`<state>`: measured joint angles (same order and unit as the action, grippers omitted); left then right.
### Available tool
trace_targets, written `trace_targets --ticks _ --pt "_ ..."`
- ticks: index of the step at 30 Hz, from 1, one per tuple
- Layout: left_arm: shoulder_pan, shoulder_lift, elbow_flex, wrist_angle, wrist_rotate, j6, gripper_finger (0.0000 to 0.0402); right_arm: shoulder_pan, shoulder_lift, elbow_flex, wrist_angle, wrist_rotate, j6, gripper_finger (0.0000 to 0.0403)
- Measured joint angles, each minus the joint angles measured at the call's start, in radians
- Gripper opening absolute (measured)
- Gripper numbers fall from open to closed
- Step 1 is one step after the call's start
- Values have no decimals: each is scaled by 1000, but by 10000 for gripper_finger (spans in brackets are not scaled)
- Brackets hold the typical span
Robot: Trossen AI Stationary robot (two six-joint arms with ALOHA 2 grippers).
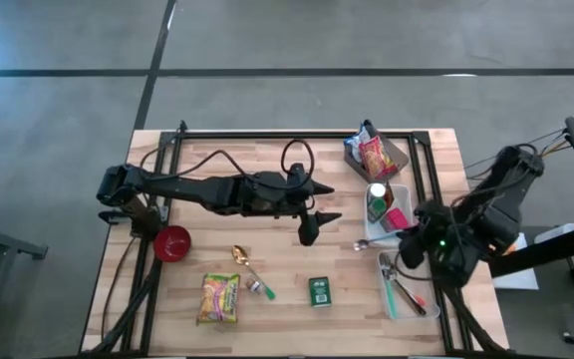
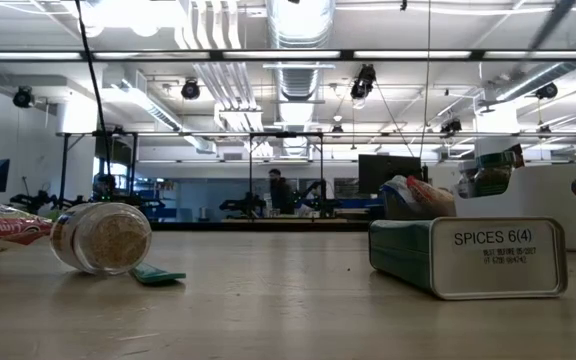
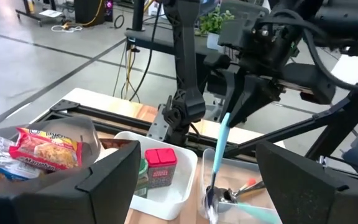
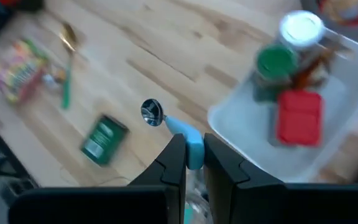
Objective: Pick & Place Food Item
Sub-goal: Put the blue spoon into the transparent bin
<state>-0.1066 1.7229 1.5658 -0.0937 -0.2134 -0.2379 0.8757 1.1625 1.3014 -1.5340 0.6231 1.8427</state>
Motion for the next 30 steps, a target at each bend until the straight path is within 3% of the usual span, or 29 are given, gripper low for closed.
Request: trace_targets --ticks 8,17,20,25,30 --pt "11 0 -1 -9 -3 -42 323 90 -11 -14 -38 -80 27 27" --pt "18 0 -1 -13 -4 -74 323 89 -4 -15 -37 -410 -149 27" --pt "18 0 -1 -20 -4 -74 323 89 -10 -15 -37 -476 -181 27" --pt "18 0 -1 -44 -4 -74 323 89 -13 -15 -37 -484 -173 27" --pt "18 0 -2 -84 -3 -78 323 89 -13 -15 -37 -332 -78 27"
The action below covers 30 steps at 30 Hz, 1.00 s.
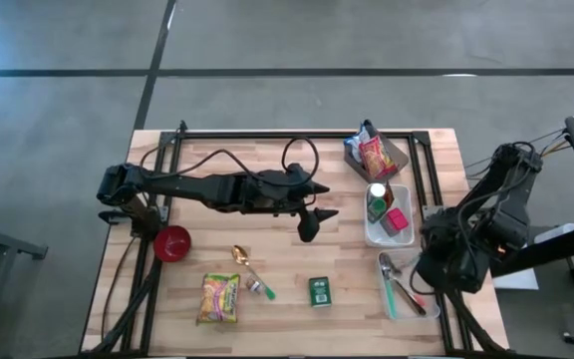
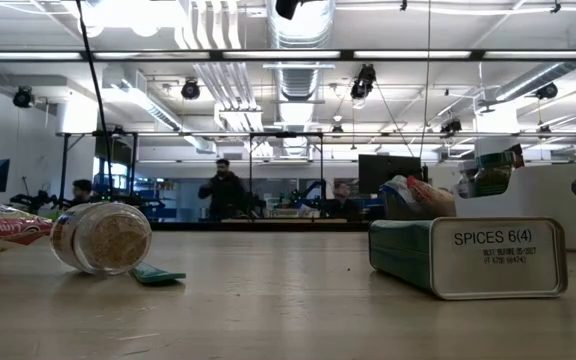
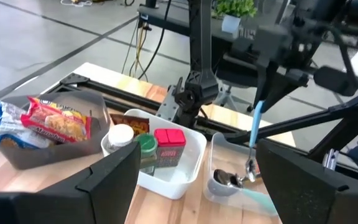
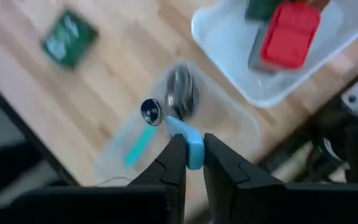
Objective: Pick & Place Food Item
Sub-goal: Put the blue spoon into the transparent bin
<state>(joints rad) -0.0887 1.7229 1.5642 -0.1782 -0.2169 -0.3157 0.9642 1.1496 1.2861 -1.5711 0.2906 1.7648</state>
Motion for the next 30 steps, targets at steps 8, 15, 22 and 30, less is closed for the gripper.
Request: trace_targets --ticks 8,15,22,30 --pt "1 0 0 -10 85 0 322 0 0 4 -1 207 135 27" --pt "1 3 0 -54 121 -107 321 0 0 45 3 475 181 27" --pt "-5 -2 0 -55 102 -296 321 -3 -1 96 0 844 147 27" --pt "-6 -36 1 102 -62 -331 321 -42 0 135 33 1186 76 27"
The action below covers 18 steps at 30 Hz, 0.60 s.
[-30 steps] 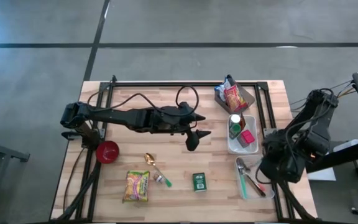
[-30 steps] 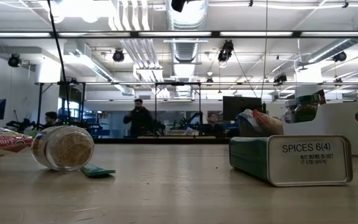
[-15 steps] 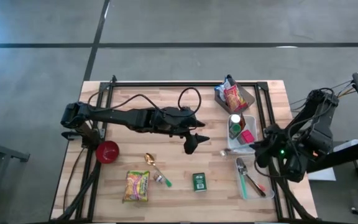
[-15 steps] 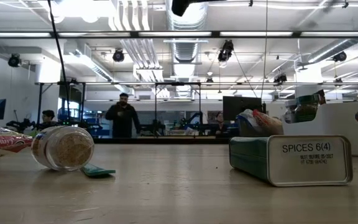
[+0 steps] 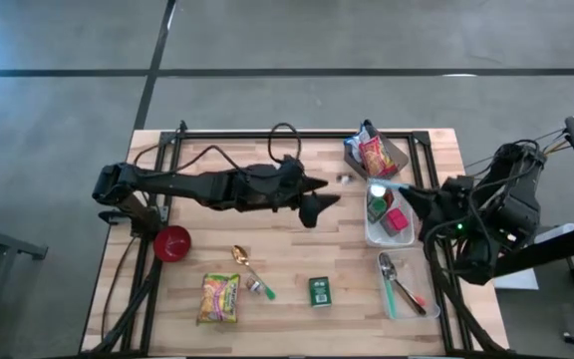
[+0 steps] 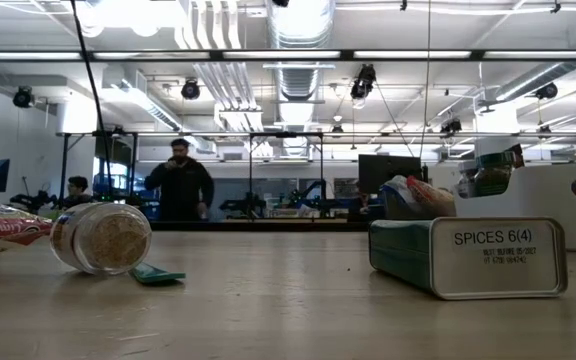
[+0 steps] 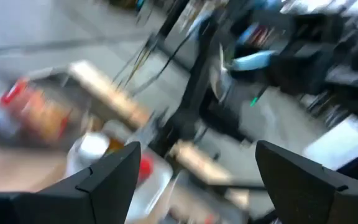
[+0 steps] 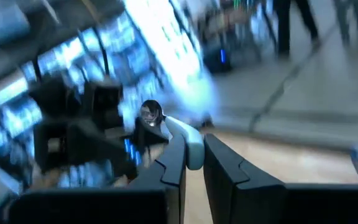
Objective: Pick & Place Food Item
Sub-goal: Put the blue spoon into the transparent bin
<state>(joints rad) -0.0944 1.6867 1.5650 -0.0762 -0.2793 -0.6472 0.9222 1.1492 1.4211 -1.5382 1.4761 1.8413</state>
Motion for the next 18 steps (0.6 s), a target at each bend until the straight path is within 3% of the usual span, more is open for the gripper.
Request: trace_targets --ticks 2,9,18 --pt "0 0 0 108 -12 35 321 -18 4 4 70 89 -66 27" --pt "20 23 0 555 -4 205 321 -171 17 26 453 100 -543 27" --pt "41 23 0 481 2 103 321 -239 23 56 1041 98 -1243 27"
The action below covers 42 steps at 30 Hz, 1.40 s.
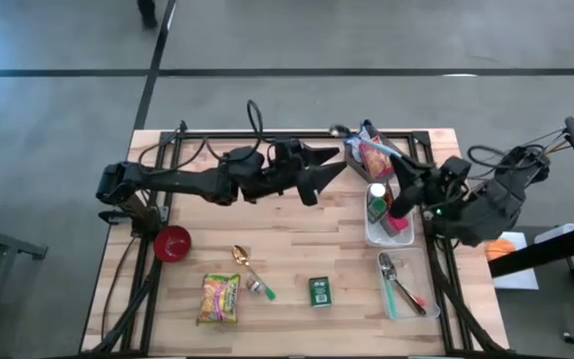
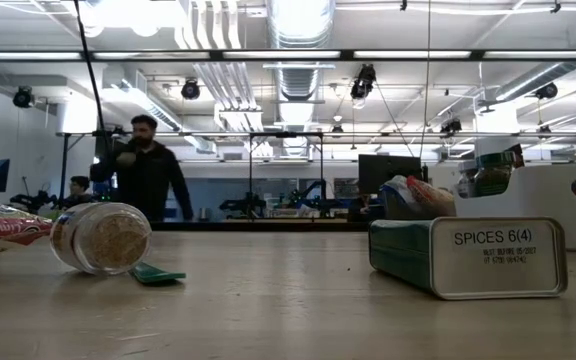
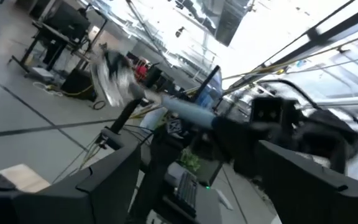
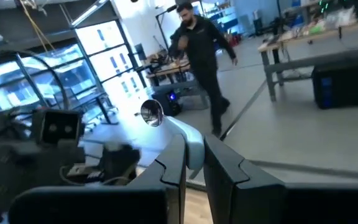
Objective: Pick & Place Food Item
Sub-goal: Put the blue spoon into the transparent bin
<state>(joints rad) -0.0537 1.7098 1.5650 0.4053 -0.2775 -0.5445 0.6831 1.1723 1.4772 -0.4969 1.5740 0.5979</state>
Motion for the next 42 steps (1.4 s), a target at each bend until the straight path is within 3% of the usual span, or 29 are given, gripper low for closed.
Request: trace_targets --ticks 5,9,13,17,24,27,36,42 --pt "-2 -12 0 28 13 24 321 -32 1 52 224 -66 -344 27" --pt "20 -15 0 88 95 23 321 -95 0 92 379 -319 -540 27" --pt "41 -34 0 149 163 21 321 -151 -1 111 419 -454 -583 27" --pt "47 -64 0 175 167 79 321 -198 8 110 423 -617 -602 27" --pt "47 -71 2 257 174 135 321 -301 72 109 497 -786 -625 27" --pt "48 -71 2 279 175 148 311 -314 100 109 547 -800 -670 27" --pt "48 -101 2 298 224 207 184 -313 113 109 563 -846 -672 27" --pt "49 -101 2 295 286 238 44 -313 115 109 565 -859 -657 27"
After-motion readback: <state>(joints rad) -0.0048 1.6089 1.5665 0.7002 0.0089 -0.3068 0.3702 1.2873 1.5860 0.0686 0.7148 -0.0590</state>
